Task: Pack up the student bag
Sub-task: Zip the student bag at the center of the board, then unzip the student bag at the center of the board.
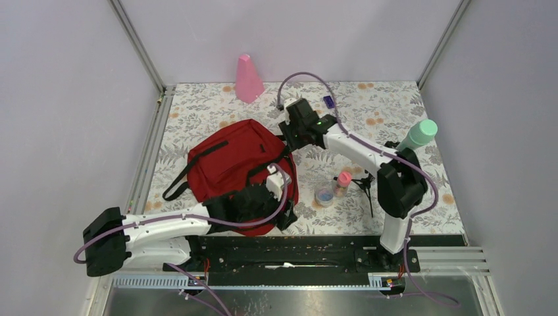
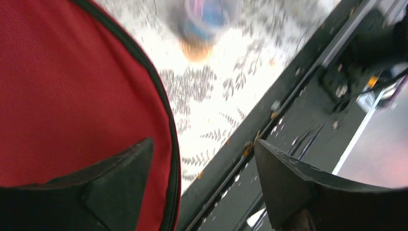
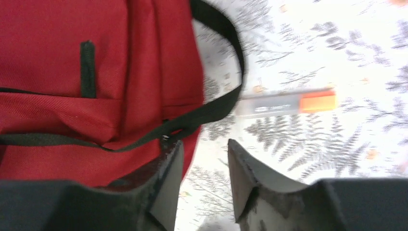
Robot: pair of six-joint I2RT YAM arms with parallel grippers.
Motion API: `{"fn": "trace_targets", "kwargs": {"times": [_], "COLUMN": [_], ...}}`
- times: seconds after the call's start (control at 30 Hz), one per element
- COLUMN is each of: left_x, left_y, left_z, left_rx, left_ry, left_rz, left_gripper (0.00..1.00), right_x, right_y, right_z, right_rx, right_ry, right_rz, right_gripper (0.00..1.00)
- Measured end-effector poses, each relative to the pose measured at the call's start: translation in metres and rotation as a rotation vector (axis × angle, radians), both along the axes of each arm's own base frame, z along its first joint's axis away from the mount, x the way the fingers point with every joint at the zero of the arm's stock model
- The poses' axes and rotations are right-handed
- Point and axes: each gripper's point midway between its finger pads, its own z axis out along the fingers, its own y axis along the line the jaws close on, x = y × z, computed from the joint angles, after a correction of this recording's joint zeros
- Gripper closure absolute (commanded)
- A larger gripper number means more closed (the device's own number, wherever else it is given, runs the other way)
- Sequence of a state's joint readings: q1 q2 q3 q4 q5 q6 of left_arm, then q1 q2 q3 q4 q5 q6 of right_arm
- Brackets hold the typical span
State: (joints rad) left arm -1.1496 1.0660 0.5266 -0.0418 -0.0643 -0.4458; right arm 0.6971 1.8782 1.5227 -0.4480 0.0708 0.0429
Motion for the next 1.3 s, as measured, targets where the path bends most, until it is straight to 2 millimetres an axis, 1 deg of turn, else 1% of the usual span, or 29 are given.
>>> {"fn": "trace_targets", "kwargs": {"times": [0.07, 0.13, 0.17, 0.23, 0.3, 0.33, 0.4, 0.5, 0.57, 0.63, 0.73, 0.8, 0.87, 0.97, 1.03, 1.07, 1.13, 1.17, 1.23, 1.3], "left_x": [0.013, 0.033, 0.044, 0.068, 0.089, 0.099, 0.124, 0.152, 0.165, 0.170, 0.177, 0.180, 0.182, 0.181, 0.181, 0.180, 0.178, 0.177, 0.173, 0.166], "left_y": [-0.007, -0.010, -0.009, -0.002, 0.011, 0.020, 0.045, 0.081, 0.099, 0.108, 0.115, 0.119, 0.123, 0.124, 0.123, 0.122, 0.118, 0.116, 0.112, 0.110], "left_z": [0.018, 0.042, 0.052, 0.071, 0.080, 0.080, 0.081, 0.078, 0.074, 0.069, 0.061, 0.052, 0.040, 0.029, 0.025, 0.023, 0.018, 0.016, 0.007, -0.004], "left_rx": [-0.016, -0.059, -0.078, -0.105, -0.104, -0.100, -0.075, -0.027, 0.010, 0.047, 0.102, 0.140, 0.179, 0.205, 0.198, 0.191, 0.168, 0.151, 0.123, 0.096], "left_ry": [-0.006, -0.023, -0.036, -0.068, -0.086, -0.089, -0.085, -0.070, -0.056, -0.040, -0.019, -0.001, 0.017, 0.035, 0.036, 0.039, 0.051, 0.056, 0.079, 0.107], "left_rz": [0.021, 0.060, 0.084, 0.141, 0.200, 0.235, 0.329, 0.459, 0.516, 0.536, 0.546, 0.559, 0.571, 0.572, 0.568, 0.566, 0.560, 0.553, 0.546, 0.537], "left_gripper": [0.15, 0.12, 0.11, 0.08, 0.08, 0.08, 0.08, 0.07, 0.07, 0.07, 0.07, 0.08, 0.11, 0.19, 0.27, 0.32, 0.45, 0.48, 0.49, 0.51], "right_x": [0.008, 0.011, 0.010, 0.008, 0.004, 0.002, 0.001, 0.000, 0.000, 0.000, 0.002, 0.003, 0.004, 0.004, 0.002, 0.001, -0.002, -0.003, -0.004, -0.005], "right_y": [-0.008, -0.015, -0.016, -0.015, -0.012, -0.010, -0.007, -0.004, -0.001, 0.003, 0.013, 0.021, 0.026, 0.034, 0.038, 0.040, 0.045, 0.046, 0.052, 0.058], "right_z": [0.019, 0.043, 0.054, 0.076, 0.091, 0.096, 0.098, 0.091, 0.086, 0.079, 0.068, 0.061, 0.054, 0.047, 0.044, 0.043, 0.041, 0.041, 0.037, 0.029], "right_rx": [0.038, 0.075, 0.093, 0.134, 0.166, 0.178, 0.193, 0.203, 0.214, 0.229, 0.265, 0.290, 0.303, 0.319, 0.323, 0.324, 0.325, 0.326, 0.328, 0.318], "right_ry": [-0.041, -0.083, -0.101, -0.138, -0.162, -0.167, -0.164, -0.138, -0.114, -0.088, -0.048, -0.021, -0.004, 0.015, 0.021, 0.023, 0.029, 0.030, 0.032, 0.044], "right_rz": [-0.025, -0.037, -0.038, -0.027, -0.012, -0.004, 0.005, -0.003, -0.014, -0.025, -0.041, -0.051, -0.064, -0.073, -0.072, -0.070, -0.064, -0.061, -0.054, -0.045], "right_gripper": [0.35, 0.26, 0.23, 0.21, 0.21, 0.21, 0.21, 0.21, 0.21, 0.21, 0.22, 0.22, 0.22, 0.22, 0.25, 0.27, 0.31, 0.33, 0.37, 0.39]}}
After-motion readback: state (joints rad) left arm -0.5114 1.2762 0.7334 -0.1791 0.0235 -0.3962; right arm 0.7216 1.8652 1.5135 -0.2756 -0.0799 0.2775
